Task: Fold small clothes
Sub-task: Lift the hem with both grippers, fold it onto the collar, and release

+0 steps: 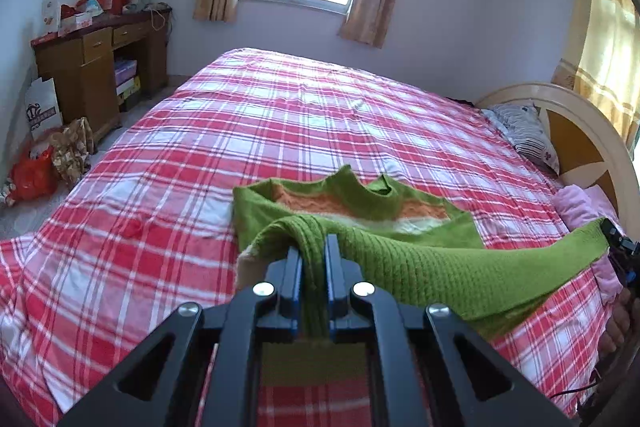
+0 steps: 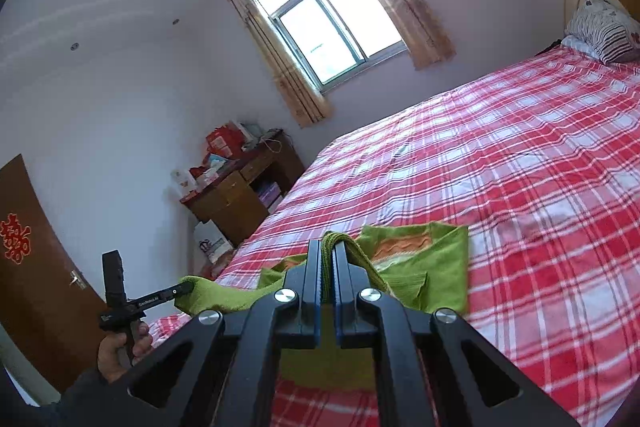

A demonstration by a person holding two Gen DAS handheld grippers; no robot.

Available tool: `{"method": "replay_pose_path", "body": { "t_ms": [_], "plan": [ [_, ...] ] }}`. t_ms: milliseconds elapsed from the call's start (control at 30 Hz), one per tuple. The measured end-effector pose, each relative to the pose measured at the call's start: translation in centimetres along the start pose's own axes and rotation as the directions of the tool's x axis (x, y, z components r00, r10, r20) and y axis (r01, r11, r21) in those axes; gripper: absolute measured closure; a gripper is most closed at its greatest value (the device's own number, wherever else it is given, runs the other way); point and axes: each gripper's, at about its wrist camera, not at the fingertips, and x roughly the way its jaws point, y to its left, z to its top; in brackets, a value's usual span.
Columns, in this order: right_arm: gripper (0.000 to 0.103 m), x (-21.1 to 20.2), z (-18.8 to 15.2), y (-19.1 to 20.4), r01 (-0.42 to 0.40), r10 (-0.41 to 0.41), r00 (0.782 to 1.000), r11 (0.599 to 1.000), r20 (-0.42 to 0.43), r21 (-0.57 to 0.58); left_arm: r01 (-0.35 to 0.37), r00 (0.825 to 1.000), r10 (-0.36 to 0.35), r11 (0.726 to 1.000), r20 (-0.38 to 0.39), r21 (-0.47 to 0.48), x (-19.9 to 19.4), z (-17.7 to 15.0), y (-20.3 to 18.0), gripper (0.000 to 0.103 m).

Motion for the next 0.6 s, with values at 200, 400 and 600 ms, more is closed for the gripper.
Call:
{"method": "replay_pose_path", "body": {
  "t_ms": [200, 400, 600],
  "plan": [
    [0.100, 4.2, 1.7, -2.2, 0.037, -0.037, 0.999, 0.999, -0.034, 0.010, -0.026, 0.999, 0.027, 1.000, -0.043, 0.004, 4.3, 1.5, 0.0, 0.093],
    [0.100, 9.0, 2.1, -5.5, 0.066, -0.060, 0.993, 0.996, -0.101, 0.060, -0.051, 0.992, 0.051, 0.999, -0.114, 0.000, 8.8, 1.7, 0.8, 0.093],
    [0.100, 15.1, 1.2, -9.5, 0.134, -0.112, 0.970, 0.986, -0.215, 0.095, -0.104, 0.977, 0.103, 0.995, -0.188, 0.005, 13.6, 1.5, 2.1, 0.093]
  ]
}}
